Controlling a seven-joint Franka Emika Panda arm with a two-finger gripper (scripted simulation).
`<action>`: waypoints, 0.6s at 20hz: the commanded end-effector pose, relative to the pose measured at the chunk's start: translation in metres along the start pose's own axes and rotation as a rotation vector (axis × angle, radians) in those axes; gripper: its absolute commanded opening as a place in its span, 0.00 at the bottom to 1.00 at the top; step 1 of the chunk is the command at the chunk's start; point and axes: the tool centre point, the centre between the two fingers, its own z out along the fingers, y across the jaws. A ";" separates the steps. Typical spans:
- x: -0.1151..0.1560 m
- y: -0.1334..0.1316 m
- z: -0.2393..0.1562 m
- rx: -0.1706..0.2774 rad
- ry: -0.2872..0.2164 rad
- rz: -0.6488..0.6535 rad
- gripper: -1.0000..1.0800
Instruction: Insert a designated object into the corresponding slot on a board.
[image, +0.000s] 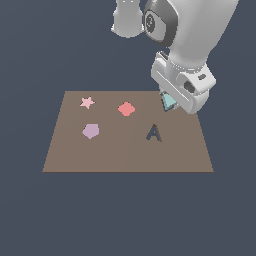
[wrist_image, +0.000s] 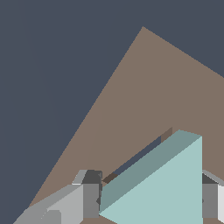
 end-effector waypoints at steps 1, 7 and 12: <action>0.000 0.000 0.001 0.000 0.000 -0.001 0.00; -0.001 0.000 0.010 -0.001 -0.001 -0.008 0.96; -0.001 0.000 0.010 -0.001 -0.001 -0.008 0.96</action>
